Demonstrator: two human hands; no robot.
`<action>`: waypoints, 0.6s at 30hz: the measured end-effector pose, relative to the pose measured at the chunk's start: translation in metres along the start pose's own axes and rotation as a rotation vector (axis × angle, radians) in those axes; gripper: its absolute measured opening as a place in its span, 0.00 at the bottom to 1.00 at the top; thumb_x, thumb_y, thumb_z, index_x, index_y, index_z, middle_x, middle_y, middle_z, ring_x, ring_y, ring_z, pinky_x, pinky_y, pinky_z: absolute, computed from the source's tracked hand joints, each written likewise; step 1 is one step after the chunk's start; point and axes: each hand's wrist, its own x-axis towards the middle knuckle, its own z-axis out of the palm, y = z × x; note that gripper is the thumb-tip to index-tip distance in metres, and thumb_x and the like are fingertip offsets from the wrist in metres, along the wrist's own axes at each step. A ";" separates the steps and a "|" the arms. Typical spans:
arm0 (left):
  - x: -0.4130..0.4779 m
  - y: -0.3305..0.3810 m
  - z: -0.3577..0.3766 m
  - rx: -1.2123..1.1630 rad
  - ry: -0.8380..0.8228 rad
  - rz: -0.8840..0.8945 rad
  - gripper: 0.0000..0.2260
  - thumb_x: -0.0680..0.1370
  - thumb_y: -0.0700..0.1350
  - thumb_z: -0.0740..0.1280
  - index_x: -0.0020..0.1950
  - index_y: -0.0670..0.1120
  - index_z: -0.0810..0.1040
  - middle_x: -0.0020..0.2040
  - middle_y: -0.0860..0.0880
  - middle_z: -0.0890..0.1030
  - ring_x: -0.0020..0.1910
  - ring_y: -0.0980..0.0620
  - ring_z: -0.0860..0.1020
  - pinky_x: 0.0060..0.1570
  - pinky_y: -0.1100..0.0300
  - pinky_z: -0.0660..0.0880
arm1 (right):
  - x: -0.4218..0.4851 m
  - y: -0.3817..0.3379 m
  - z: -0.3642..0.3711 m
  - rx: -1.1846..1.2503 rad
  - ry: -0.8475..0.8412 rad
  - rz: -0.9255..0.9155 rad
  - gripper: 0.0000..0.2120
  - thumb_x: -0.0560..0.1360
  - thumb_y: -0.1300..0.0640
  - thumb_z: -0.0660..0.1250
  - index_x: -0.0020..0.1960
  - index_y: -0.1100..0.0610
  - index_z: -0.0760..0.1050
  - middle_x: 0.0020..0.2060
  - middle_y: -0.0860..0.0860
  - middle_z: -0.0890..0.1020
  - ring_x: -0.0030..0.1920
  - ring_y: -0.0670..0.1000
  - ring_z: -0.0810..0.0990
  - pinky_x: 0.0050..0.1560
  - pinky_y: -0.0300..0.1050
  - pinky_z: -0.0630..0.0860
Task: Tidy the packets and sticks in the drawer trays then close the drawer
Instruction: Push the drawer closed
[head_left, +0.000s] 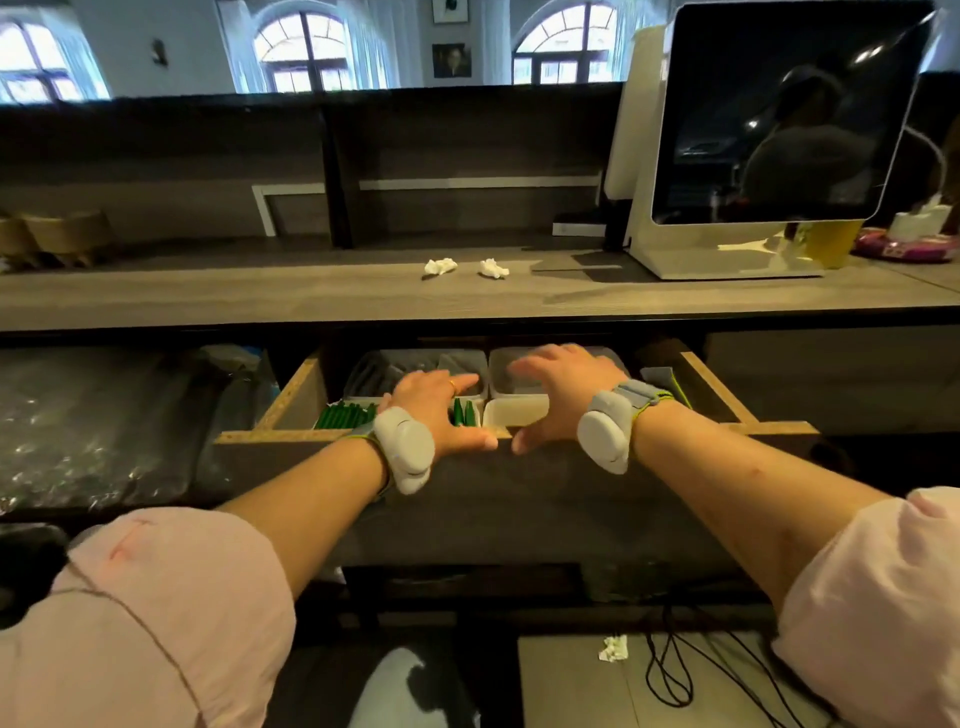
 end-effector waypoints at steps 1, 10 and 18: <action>0.012 -0.002 0.001 0.046 0.035 -0.050 0.42 0.66 0.65 0.70 0.76 0.59 0.55 0.78 0.49 0.57 0.77 0.44 0.52 0.74 0.43 0.53 | 0.009 0.005 0.002 -0.038 0.069 0.010 0.46 0.61 0.35 0.73 0.74 0.45 0.59 0.72 0.48 0.65 0.73 0.54 0.62 0.70 0.58 0.63; 0.110 -0.006 -0.002 0.267 0.056 -0.088 0.38 0.73 0.67 0.59 0.78 0.55 0.48 0.79 0.50 0.48 0.78 0.46 0.41 0.73 0.37 0.41 | 0.104 0.033 0.017 -0.103 0.148 0.148 0.52 0.65 0.31 0.67 0.78 0.48 0.44 0.78 0.52 0.47 0.78 0.56 0.44 0.75 0.64 0.47; 0.166 -0.030 0.007 0.341 0.253 0.006 0.30 0.74 0.51 0.68 0.74 0.53 0.61 0.74 0.51 0.66 0.73 0.47 0.64 0.71 0.44 0.60 | 0.164 0.048 0.039 -0.098 0.214 0.209 0.32 0.69 0.37 0.67 0.67 0.52 0.66 0.65 0.54 0.72 0.67 0.58 0.68 0.66 0.59 0.64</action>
